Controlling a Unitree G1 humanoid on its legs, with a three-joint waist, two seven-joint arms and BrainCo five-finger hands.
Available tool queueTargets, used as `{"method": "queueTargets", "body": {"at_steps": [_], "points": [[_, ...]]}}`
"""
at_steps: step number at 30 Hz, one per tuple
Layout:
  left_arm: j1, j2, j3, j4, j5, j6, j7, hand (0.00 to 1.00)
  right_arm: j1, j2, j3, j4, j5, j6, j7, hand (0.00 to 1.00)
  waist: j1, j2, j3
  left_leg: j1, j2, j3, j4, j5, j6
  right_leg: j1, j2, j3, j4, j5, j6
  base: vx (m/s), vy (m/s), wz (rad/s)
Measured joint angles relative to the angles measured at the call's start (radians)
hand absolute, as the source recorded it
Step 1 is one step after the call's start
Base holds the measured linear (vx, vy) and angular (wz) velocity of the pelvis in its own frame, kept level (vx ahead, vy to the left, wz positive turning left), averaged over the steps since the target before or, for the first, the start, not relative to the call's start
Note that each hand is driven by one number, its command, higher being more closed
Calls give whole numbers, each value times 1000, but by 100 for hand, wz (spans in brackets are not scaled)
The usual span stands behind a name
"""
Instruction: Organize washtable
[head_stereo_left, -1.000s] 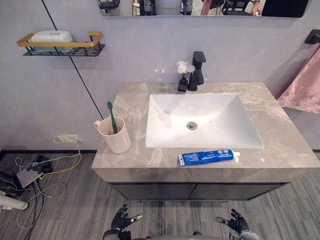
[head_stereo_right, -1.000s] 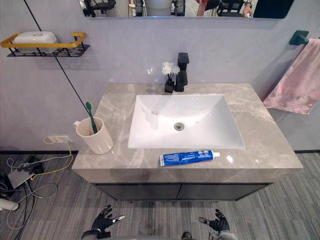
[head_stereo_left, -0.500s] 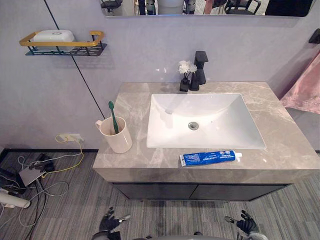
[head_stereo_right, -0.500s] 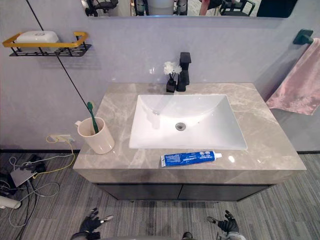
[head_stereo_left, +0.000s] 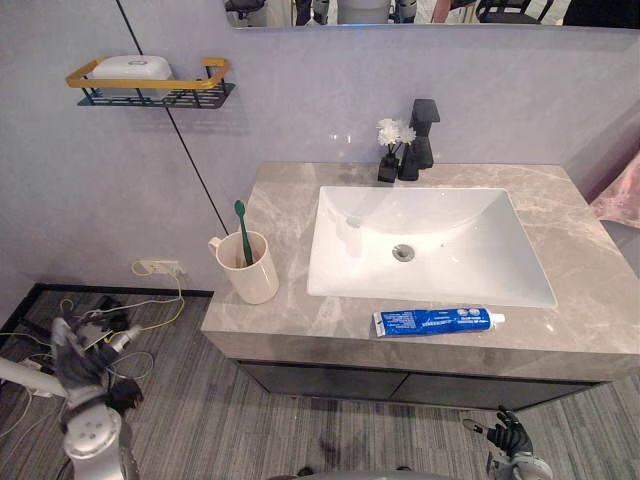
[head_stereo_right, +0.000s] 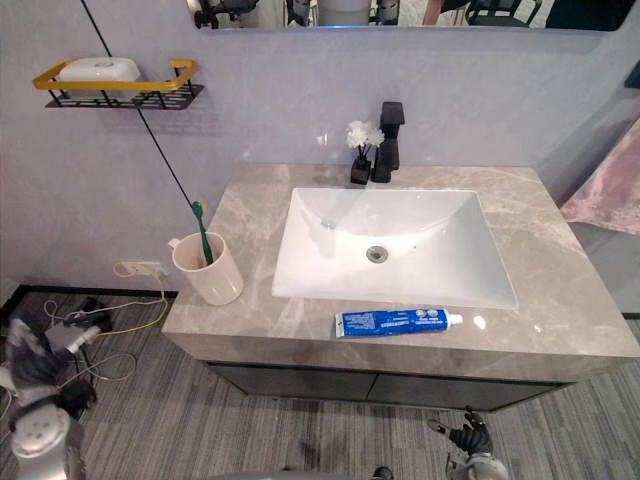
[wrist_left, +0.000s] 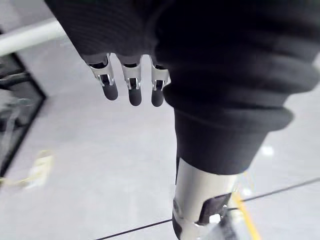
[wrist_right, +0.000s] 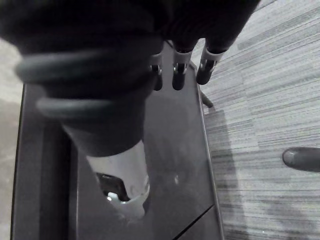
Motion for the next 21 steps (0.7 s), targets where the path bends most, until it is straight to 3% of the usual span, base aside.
{"method": "queueTargets", "body": {"at_steps": [3, 5, 10, 16, 21], "points": [[-12, -2, -75, -188, 120, -2, 4, 0, 7, 13, 2, 3, 0, 0, 5, 0, -1, 3, 2, -3, -1, -8, 10, -1, 1, 6, -2, -9, 0, 0, 0, -39, -20, 10], [-23, -2, -153, -335, 184, -38, 1, 0, 11, 20, 6, 3, 0, -2, 22, 0, -4, 8, 5, -2, -1, -9, 12, -1, 2, 9, -2, -8, 0, -1, -1, -50, -15, 0], [-44, -3, -370, -500, 216, -85, -15, 0, 27, 25, 24, 4, 2, -5, 24, 0, -10, 17, 8, 0, 1, -9, 12, -1, 1, 12, 0, -10, 0, -1, -1, -53, -17, 0], [-125, 14, -655, -503, 254, -101, -114, 0, 28, 24, 136, 50, 2, -11, 44, 0, -12, 15, 9, -1, 2, -8, 14, -1, 1, 4, 0, -6, 0, -1, -1, -29, -8, 0], [-172, 36, -809, -427, 260, -108, -199, 0, 19, 29, 152, 51, 2, -11, 43, 0, -12, 13, 10, -1, 2, 3, 14, -1, 1, 4, 0, 7, 0, -1, -1, 2, -3, -6]]}}
